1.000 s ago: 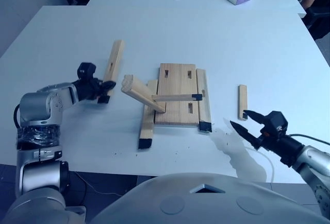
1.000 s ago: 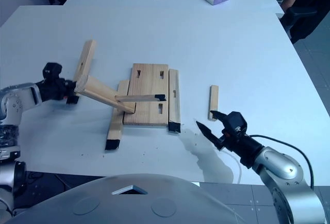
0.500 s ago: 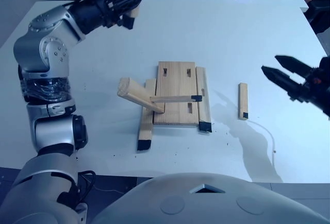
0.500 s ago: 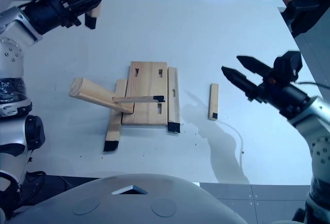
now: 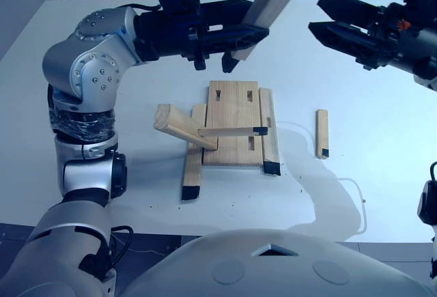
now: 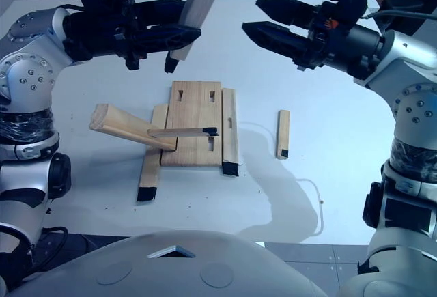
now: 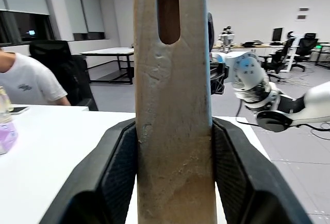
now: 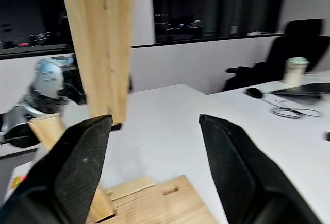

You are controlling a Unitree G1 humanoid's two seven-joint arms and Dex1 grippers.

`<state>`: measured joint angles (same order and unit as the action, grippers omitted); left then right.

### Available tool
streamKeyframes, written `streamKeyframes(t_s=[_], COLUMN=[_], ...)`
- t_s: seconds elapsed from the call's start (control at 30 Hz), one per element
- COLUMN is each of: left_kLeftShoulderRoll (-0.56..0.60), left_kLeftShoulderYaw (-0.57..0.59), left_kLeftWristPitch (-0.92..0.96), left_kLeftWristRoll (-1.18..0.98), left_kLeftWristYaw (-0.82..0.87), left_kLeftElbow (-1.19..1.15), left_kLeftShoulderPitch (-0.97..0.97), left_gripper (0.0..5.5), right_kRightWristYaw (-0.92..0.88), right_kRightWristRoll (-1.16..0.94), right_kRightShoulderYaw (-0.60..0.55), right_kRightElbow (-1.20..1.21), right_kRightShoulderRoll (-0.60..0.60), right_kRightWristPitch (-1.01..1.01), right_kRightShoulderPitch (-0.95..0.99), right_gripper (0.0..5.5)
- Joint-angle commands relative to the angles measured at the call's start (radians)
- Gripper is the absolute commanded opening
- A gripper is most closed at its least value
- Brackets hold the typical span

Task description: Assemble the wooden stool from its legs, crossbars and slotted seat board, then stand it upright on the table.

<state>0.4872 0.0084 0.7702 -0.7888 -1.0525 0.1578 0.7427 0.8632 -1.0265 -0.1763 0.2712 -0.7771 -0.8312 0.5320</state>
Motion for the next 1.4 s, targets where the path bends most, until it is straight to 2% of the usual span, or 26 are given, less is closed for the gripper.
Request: streamKeyframes(t_s=[0.03,0.43,0.97,1.4], left_kLeftShoulderRoll=[-0.009,-0.002,0.018,0.06], left_kLeftShoulderYaw=[-0.006,-0.043,-0.059,-0.07], left_kLeftWristPitch=[-0.019,-0.028,-0.044,-0.035], left_kLeftWristRoll=[-0.002,-0.001,0.021,0.02], left_kLeftWristYaw=[-0.008,-0.047,-0.056,-0.099], left_kLeftElbow=[0.008,0.067,0.062,0.083], left_kLeftShoulderPitch=[-0.014,-0.075,-0.091,-0.107], left_gripper=[2.02,2.02,2.02,2.02], right_kRightWristYaw=[0.047,0.096,0.207,0.22], right_kRightWristRoll=[-0.004,-0.025,0.005,0.033], right_kRightShoulderYaw=[0.031,0.064,0.091,0.117], right_kRightElbow=[-0.007,-0.007,-0.009,-0.023], right_kRightShoulderRoll=[0.0,0.035,-0.006,-0.009], right_kRightWristPitch=[-0.027,-0.073,-0.129,-0.126], right_kRightShoulderPitch=[0.047,0.137,0.226,0.256], right_gripper=[3.09,3.09,3.09,3.09])
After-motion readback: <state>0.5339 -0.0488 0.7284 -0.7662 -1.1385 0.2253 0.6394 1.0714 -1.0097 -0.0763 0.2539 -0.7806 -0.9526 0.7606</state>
